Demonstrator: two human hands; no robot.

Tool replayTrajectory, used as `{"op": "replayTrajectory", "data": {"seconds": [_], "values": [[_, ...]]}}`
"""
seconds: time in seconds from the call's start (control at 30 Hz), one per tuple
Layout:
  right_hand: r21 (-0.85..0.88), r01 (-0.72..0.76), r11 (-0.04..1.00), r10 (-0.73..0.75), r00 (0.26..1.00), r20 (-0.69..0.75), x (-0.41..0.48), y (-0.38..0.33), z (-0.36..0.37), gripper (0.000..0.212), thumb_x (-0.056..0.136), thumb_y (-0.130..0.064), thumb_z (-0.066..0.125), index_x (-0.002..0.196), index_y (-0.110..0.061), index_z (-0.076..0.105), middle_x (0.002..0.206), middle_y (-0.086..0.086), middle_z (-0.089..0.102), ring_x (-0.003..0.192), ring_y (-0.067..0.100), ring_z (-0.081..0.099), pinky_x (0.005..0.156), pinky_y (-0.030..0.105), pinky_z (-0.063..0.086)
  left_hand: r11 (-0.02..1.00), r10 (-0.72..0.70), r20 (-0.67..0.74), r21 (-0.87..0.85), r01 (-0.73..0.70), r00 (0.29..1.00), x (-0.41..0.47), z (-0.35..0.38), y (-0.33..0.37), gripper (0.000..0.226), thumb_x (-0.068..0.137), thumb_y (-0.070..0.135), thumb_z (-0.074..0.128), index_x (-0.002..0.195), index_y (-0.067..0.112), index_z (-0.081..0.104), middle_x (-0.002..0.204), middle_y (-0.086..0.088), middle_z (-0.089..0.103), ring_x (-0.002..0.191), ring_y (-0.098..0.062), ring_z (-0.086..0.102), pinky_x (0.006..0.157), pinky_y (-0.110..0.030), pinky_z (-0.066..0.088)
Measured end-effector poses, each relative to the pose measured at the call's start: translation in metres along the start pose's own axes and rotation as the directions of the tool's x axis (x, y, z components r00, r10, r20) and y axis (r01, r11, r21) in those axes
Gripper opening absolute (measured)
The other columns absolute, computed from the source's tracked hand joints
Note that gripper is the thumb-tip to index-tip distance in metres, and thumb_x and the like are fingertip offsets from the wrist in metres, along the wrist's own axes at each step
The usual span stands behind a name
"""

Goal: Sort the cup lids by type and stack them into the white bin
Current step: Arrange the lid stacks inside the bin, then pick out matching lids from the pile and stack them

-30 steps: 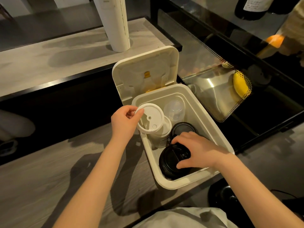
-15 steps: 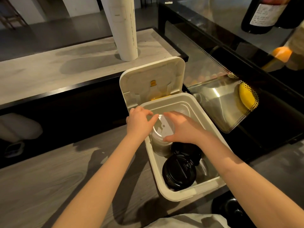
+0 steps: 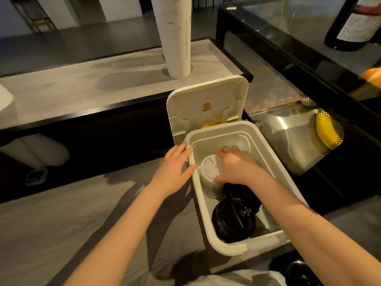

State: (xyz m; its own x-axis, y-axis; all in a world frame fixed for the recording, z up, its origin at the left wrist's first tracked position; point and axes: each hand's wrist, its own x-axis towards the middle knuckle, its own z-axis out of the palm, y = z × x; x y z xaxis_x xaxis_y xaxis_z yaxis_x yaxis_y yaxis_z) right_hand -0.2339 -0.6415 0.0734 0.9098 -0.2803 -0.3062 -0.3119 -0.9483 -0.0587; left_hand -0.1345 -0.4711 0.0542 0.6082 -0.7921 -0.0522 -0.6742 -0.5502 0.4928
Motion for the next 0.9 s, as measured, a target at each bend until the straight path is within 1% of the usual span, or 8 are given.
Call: {"op": "replayTrajectory", "data": {"seconds": [0.07,0.1,0.23,0.37,0.53,0.63,0.8,0.9], "values": [[0.030,0.002,1.000,-0.001,0.999,-0.052,-0.004,-0.004,-0.007,0.075,0.081,-0.053,0.060,0.141,-0.019,0.031,0.136,0.004,0.041,0.123,0.027,0.038,0.097,0.041,0.039,0.999,-0.029,-0.019,0.043,0.029,0.999,-0.008,-0.009,-0.005,0.058,0.096,0.042,0.042,0.148,0.025,0.023,0.157,0.003,0.014,0.145,-0.017,0.005,0.118,-0.044,0.014],[0.048,0.018,0.999,-0.014,0.996,-0.090,-0.005,-0.007,-0.010,0.071,0.083,-0.052,0.058,0.141,-0.020,0.032,0.137,0.004,0.042,0.125,0.026,0.038,0.099,0.041,0.040,0.996,-0.052,-0.030,0.073,0.054,0.998,-0.013,-0.013,-0.008,0.058,0.096,0.043,0.042,0.148,0.024,0.024,0.157,0.003,0.015,0.145,-0.016,0.005,0.118,-0.044,0.014],[0.120,0.168,0.978,-0.134,0.959,-0.248,-0.005,-0.045,-0.029,0.058,0.089,-0.046,0.054,0.140,-0.023,0.038,0.136,0.001,0.047,0.125,0.024,0.042,0.098,0.038,0.042,0.966,-0.186,-0.077,0.167,0.197,0.980,-0.042,-0.037,-0.033,0.058,0.096,0.046,0.041,0.146,0.022,0.028,0.157,0.004,0.018,0.145,-0.015,0.006,0.117,-0.045,0.016],[0.147,0.338,0.929,-0.281,0.908,-0.312,0.004,-0.098,-0.036,0.055,0.091,-0.042,0.054,0.140,-0.024,0.040,0.134,-0.001,0.050,0.124,0.020,0.045,0.098,0.036,0.044,0.919,-0.335,-0.127,0.176,0.354,0.933,-0.082,-0.059,-0.063,0.058,0.095,0.046,0.042,0.146,0.020,0.031,0.156,0.002,0.021,0.145,-0.017,0.009,0.117,-0.045,0.016],[0.135,0.487,0.863,-0.446,0.859,-0.251,0.020,-0.167,-0.025,0.053,0.092,-0.041,0.052,0.140,-0.023,0.039,0.134,0.000,0.050,0.123,0.020,0.047,0.095,0.036,0.046,0.815,-0.520,-0.203,0.173,0.553,0.829,-0.148,-0.078,-0.104,0.055,0.095,0.044,0.044,0.143,0.017,0.036,0.153,0.000,0.028,0.143,-0.018,0.018,0.113,-0.038,0.020],[0.139,0.554,0.821,-0.530,0.829,-0.178,0.024,-0.214,-0.015,0.053,0.091,-0.042,0.052,0.139,-0.022,0.040,0.135,0.000,0.050,0.121,0.021,0.049,0.093,0.037,0.048,0.729,-0.625,-0.230,0.171,0.663,0.746,-0.193,-0.086,-0.128,0.056,0.095,0.045,0.044,0.142,0.016,0.038,0.152,-0.001,0.031,0.142,-0.018,0.020,0.112,-0.038,0.023],[0.127,0.635,0.762,-0.626,0.773,-0.104,0.024,-0.288,0.001,0.050,0.091,-0.043,0.053,0.136,-0.023,0.044,0.135,0.001,0.051,0.120,0.020,0.051,0.092,0.036,0.047,0.677,-0.707,-0.228,0.056,0.734,0.669,-0.257,-0.098,-0.173,0.056,0.096,0.041,0.044,0.143,0.013,0.035,0.152,-0.004,0.030,0.141,-0.020,0.020,0.113,-0.034,0.020],[0.112,0.640,0.760,-0.636,0.768,-0.074,0.025,-0.331,0.008,0.050,0.091,-0.042,0.053,0.137,-0.022,0.044,0.134,0.003,0.052,0.118,0.022,0.052,0.091,0.035,0.045,0.648,-0.735,-0.215,0.054,0.760,0.643,-0.283,-0.107,-0.205,0.055,0.096,0.042,0.043,0.143,0.013,0.034,0.151,-0.004,0.030,0.141,-0.021,0.022,0.113,-0.035,0.022]]}}
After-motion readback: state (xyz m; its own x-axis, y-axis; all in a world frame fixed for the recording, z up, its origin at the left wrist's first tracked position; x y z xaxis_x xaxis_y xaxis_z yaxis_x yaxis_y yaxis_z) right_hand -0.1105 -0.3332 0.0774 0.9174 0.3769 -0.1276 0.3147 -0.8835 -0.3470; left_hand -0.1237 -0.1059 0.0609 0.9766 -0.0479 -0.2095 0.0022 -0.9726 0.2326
